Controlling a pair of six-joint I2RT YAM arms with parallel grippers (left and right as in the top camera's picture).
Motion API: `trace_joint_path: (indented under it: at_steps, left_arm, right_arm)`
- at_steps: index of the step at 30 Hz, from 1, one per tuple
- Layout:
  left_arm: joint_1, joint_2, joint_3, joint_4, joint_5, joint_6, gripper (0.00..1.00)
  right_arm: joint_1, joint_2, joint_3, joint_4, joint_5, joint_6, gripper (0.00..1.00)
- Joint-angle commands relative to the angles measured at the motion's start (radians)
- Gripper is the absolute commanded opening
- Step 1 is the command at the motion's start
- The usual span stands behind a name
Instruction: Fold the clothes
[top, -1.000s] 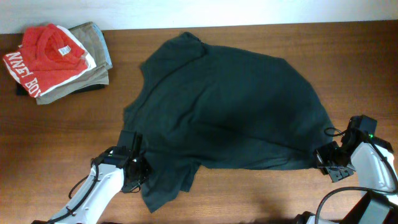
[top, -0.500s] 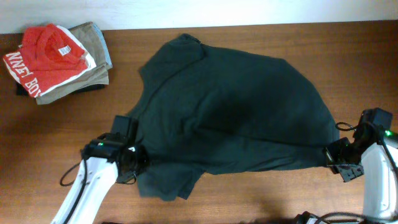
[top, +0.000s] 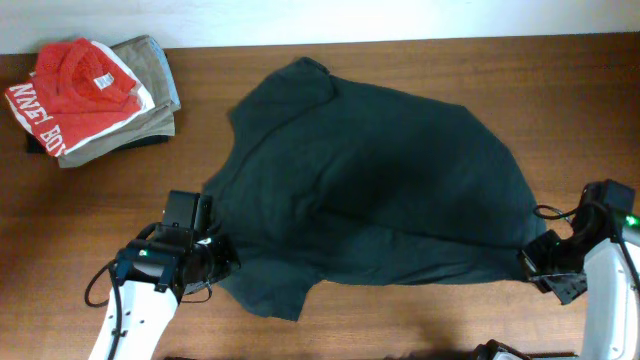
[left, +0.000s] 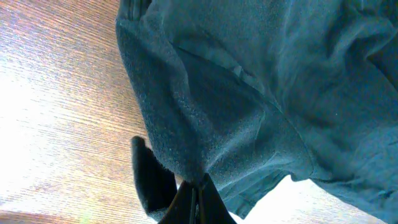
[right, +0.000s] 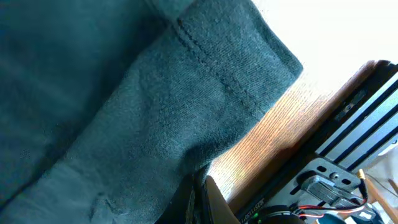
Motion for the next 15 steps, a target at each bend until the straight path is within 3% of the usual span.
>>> trace_joint_path:
  at_steps: [1, 4, 6, 9, 15]
  left_arm:
    - [-0.002, -0.014, 0.016, -0.002, -0.016, 0.02, 0.01]
    - [-0.001, -0.014, 0.016, -0.002, -0.018, 0.02, 0.01]
    - [-0.002, -0.014, 0.016, -0.002, -0.019, 0.02, 0.01]
    - [-0.002, -0.014, 0.016, -0.002, -0.02, 0.02, 0.01]
    - [-0.002, -0.014, 0.016, -0.002, -0.02, 0.02, 0.01]
  right_arm:
    - [-0.005, -0.012, 0.045, -0.01, 0.027, -0.026, 0.04]
    - [-0.005, -0.012, 0.048, -0.011, 0.028, -0.029, 0.05]
    - [-0.005, -0.012, 0.048, -0.007, 0.028, -0.037, 0.12]
    - [-0.005, -0.012, 0.048, -0.003, 0.028, -0.036, 0.04]
    - [-0.005, -0.012, 0.049, 0.011, 0.028, -0.037, 0.04]
